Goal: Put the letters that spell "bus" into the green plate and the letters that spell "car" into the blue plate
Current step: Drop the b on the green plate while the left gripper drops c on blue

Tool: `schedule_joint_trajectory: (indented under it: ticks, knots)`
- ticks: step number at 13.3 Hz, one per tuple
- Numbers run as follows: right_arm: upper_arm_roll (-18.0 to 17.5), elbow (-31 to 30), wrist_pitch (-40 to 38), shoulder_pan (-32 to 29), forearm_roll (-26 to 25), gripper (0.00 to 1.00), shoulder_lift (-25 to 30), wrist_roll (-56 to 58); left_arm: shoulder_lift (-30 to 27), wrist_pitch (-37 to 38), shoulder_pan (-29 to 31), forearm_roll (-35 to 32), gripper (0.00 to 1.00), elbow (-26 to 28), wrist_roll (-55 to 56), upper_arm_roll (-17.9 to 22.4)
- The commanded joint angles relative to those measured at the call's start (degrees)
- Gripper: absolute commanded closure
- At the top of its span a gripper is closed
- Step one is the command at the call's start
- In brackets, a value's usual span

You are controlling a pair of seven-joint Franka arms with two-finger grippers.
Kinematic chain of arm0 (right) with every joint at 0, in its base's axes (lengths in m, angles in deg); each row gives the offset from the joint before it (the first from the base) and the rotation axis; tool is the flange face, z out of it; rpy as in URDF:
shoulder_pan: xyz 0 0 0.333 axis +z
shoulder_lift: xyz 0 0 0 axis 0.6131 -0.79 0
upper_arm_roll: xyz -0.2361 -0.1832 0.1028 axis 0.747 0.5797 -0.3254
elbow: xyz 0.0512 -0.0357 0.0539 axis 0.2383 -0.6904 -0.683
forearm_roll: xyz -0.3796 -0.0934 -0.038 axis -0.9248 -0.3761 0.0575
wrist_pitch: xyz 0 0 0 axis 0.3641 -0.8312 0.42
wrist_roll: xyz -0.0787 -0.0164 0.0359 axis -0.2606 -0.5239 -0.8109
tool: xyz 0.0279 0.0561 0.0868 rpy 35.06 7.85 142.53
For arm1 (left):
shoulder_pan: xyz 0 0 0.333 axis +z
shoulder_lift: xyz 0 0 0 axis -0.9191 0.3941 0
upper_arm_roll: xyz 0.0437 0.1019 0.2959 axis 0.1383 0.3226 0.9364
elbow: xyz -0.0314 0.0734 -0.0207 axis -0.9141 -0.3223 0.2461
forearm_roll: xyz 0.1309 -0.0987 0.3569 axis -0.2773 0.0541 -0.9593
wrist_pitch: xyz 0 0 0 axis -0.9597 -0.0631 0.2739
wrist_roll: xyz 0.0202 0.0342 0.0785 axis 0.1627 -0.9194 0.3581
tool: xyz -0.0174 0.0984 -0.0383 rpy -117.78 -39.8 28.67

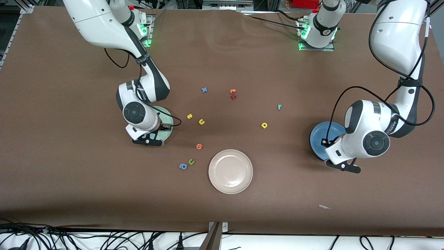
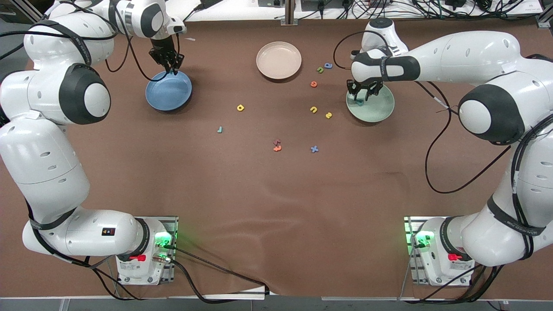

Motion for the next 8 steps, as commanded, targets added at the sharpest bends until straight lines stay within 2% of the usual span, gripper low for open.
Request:
schedule_joint_trajectory:
  ticks: [1, 2, 3, 6, 8]
  knots:
    - [0.6, -0.87, -1.0, 0.46, 0.17, 0.0, 3.21, 0.18, 1.15, 0.43, 1.09, -2.32, 0.18, -0.16, -2.71, -0.7]
    - [0.6, -0.16, -1.09, 0.46, 0.26, 0.0, 3.39, 0.18, 1.16, 0.43, 1.18, -2.32, 0.12, -0.25, -3.33, -0.7]
    - [0.51, 0.45, -1.53, 0.63, 0.35, 0.0, 3.82, 0.26, 1.16, 0.43, 1.35, -2.23, 0.0, -0.25, -3.77, -0.7]
    - [0.08, 3.61, -5.13, 1.16, 0.52, 0.0, 3.91, -1.56, 0.89, 0.35, 0.83, -1.35, 0.0, -0.34, -2.89, -1.14]
    - [-1.5, 5.2, -7.32, 1.86, 0.52, 0.0, 4.26, -6.57, 0.89, -1.83, 0.04, 0.13, 0.0, -0.07, -0.53, -2.18]
